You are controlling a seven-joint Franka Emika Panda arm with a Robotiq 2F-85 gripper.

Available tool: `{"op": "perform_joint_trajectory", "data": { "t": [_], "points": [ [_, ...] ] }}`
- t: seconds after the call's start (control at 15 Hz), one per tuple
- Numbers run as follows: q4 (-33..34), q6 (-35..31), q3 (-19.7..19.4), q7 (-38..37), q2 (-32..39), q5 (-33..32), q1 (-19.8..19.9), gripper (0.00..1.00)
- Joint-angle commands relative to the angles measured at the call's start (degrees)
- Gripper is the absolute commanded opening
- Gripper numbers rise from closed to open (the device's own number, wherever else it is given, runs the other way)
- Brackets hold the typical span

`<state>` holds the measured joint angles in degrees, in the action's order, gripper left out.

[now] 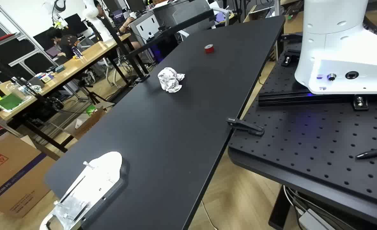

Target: Hang the white and green cloth on the black stand

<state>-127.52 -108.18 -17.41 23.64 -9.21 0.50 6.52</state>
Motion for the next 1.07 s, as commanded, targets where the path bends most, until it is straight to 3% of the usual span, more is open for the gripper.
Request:
{"op": "perform_joint_trajectory", "data": {
  "t": [0.0,0.67,1.0],
  "points": [
    [0.08,0.01,1.37,0.18,0.09,0.23,1.42,1.00],
    [0.09,-0.04,1.37,0.19,0.09,0.23,1.42,1.00],
    [-4.37,-14.70,7.20,-4.89,1.72,-5.30,-0.80,1.00]
  ]
}}
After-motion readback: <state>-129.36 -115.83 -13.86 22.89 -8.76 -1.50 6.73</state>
